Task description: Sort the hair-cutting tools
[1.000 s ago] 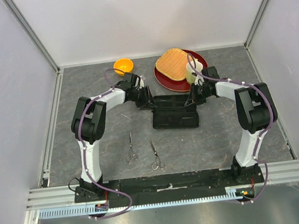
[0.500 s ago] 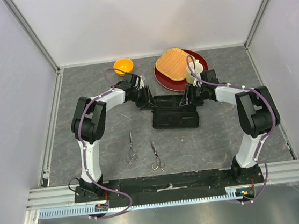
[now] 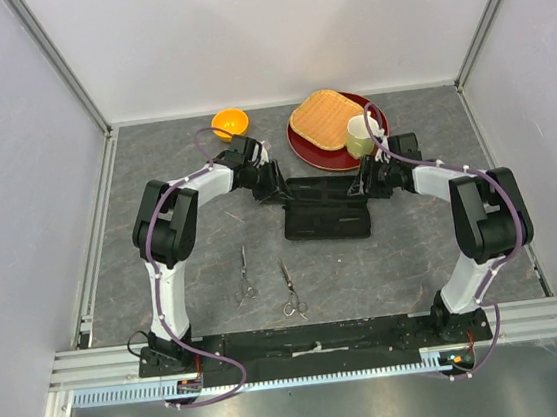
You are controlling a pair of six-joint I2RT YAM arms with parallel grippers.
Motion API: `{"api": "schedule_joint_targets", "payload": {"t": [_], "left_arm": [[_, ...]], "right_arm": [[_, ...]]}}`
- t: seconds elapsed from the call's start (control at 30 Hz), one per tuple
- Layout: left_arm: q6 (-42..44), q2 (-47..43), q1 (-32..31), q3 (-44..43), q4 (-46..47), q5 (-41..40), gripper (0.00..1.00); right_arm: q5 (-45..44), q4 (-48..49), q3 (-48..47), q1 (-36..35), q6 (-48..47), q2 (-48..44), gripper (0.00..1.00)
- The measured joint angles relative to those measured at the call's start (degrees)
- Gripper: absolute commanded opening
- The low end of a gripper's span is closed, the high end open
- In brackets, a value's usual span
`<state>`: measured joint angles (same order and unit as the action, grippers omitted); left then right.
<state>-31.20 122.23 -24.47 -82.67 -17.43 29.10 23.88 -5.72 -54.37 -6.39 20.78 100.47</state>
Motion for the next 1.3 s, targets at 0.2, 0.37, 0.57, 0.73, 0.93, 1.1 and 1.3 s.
{"api": "schedule_joint_targets", "payload": {"t": [0.2, 0.37, 0.57, 0.73, 0.93, 1.1, 1.3], "left_arm": [[0.0, 0.0, 0.0, 0.0, 0.0, 0.0, 0.46], [0.0, 0.0, 0.0, 0.0, 0.0, 0.0, 0.46], [0.0, 0.0, 0.0, 0.0, 0.0, 0.1, 0.46], [0.0, 0.0, 0.0, 0.0, 0.0, 0.1, 0.47], [0.0, 0.0, 0.0, 0.0, 0.0, 0.2, 0.47], [0.0, 0.0, 0.0, 0.0, 0.1, 0.2, 0.51], [0.0, -0.6, -0.2, 0.3, 0.4, -0.4, 0.58]], "right_arm": [[-1.2, -0.6, 0.0, 1.3, 0.3, 1.2, 0.23], [-0.7, -1.3, -1.0, 1.6, 0.5, 2.2, 0.18], [0.1, -1.6, -2.6, 1.6, 0.5, 3.5, 0.18], [0.0, -1.0, -2.9, 0.5, 0.5, 3.9, 0.22], [-0.8, 0.3, -3.1, -1.1, 0.6, 4.2, 0.31], [-1.9, 0.1, -3.3, -1.9, 1.4, 3.7, 0.54], [-7.1, -2.7, -4.4, -3.7, 1.5, 2.2, 0.68]]}}
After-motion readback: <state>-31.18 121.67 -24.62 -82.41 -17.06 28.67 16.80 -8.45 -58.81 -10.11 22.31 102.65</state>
